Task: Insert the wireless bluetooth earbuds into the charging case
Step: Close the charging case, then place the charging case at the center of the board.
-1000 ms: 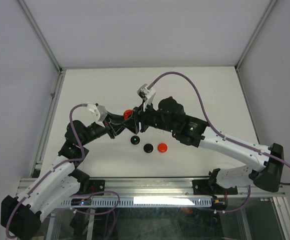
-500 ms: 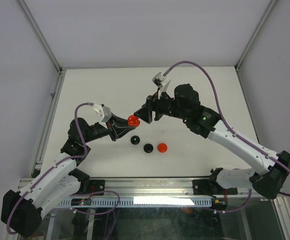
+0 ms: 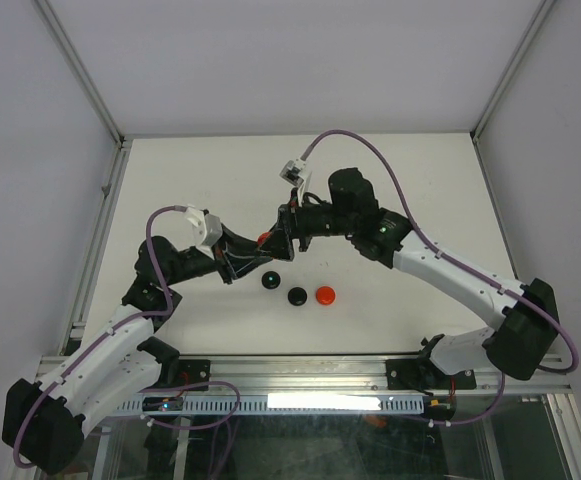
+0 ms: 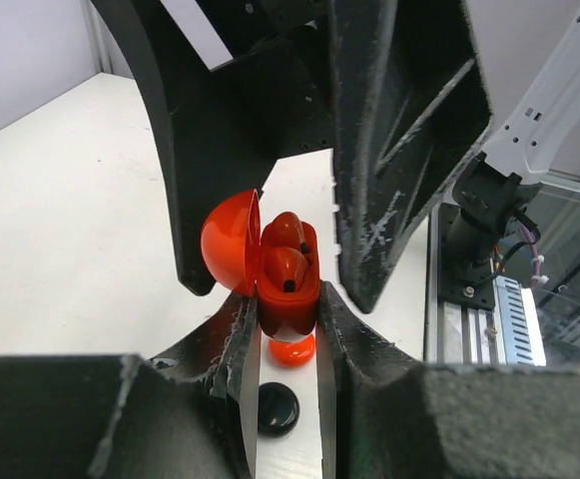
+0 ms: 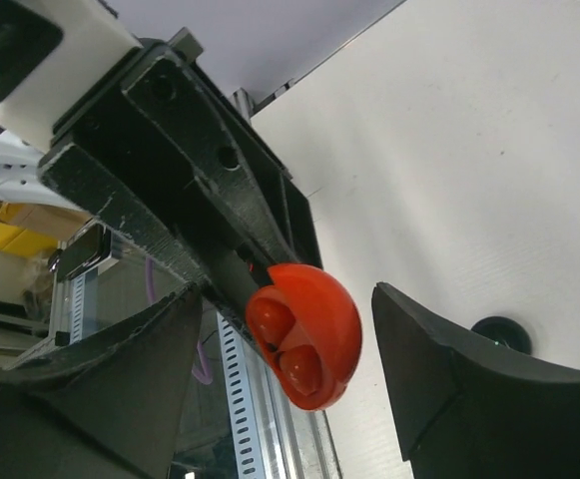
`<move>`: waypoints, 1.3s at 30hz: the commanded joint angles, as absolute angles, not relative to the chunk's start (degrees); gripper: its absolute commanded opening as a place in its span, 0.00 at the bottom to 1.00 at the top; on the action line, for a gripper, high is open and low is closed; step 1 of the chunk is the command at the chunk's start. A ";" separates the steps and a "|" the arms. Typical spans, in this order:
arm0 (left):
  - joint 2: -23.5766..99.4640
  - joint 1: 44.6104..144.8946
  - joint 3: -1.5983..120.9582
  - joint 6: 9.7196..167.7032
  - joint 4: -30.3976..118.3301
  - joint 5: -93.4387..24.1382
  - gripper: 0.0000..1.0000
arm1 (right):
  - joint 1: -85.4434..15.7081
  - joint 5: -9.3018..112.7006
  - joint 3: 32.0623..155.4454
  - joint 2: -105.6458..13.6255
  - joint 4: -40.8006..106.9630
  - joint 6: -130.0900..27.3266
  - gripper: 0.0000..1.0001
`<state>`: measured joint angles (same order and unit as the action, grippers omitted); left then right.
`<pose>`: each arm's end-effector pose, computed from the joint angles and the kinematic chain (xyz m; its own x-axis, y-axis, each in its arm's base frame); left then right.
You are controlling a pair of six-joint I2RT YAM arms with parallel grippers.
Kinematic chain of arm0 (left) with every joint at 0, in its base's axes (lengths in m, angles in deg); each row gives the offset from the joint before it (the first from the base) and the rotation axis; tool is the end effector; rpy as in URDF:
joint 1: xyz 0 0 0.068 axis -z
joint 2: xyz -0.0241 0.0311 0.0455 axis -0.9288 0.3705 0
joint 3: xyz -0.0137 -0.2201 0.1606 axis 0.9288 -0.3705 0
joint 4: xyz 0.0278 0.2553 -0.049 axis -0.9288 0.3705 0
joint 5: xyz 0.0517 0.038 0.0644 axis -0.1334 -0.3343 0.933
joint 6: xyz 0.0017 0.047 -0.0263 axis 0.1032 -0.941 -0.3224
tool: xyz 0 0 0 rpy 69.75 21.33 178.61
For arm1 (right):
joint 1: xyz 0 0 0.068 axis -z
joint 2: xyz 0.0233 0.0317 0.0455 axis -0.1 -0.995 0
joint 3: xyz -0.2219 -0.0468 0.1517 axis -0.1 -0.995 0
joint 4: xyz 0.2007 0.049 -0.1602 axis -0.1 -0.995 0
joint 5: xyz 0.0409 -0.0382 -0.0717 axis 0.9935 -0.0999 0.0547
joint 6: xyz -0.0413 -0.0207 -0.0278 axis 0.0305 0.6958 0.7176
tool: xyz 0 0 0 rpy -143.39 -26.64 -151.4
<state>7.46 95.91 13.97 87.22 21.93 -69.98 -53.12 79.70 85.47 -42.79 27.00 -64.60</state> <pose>0.1513 -0.1071 0.2892 -0.0791 -0.1019 -0.9916 0.9447 0.3100 -0.1072 0.1977 0.2456 0.3555 -0.5220 -0.1562 -0.8385 -0.8475 0.2066 0.4890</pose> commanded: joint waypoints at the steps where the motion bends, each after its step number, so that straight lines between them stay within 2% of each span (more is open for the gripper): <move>1: 7.83 95.66 16.12 88.04 19.59 -69.20 0.00 | -52.90 85.46 85.47 -40.14 32.37 -65.88 0.71; 9: 9.63 95.61 17.28 88.32 22.37 -67.59 0.00 | -52.18 87.66 83.03 -35.43 34.01 -64.78 0.70; 14: 10.49 95.59 17.83 88.32 23.69 -66.51 0.00 | -51.40 85.00 81.47 -33.58 33.90 -64.02 0.70; 19: 11.37 95.58 17.92 89.54 24.43 -64.01 0.00 | -50.74 72.37 79.64 -31.09 29.82 -63.08 0.72; 28: 14.45 95.59 19.05 100.31 33.87 -50.03 0.00 | -50.68 36.29 74.95 -27.05 12.78 -65.51 0.79; 32: 16.51 95.59 18.78 106.49 37.76 -44.21 0.00 | -50.73 32.87 71.34 -25.90 10.41 -67.37 0.88; 37: 17.50 95.59 14.51 112.69 39.08 -38.28 0.00 | -50.72 32.88 63.88 -21.92 16.42 -67.31 0.99; 39: 17.91 95.58 12.31 114.40 39.13 -37.23 0.00 | -50.79 32.86 59.48 -18.73 20.66 -66.35 0.99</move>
<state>17.69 95.91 15.24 107.48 38.65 -42.73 -50.80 36.09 64.31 -24.94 13.03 -66.81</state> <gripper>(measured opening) 0.219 0.984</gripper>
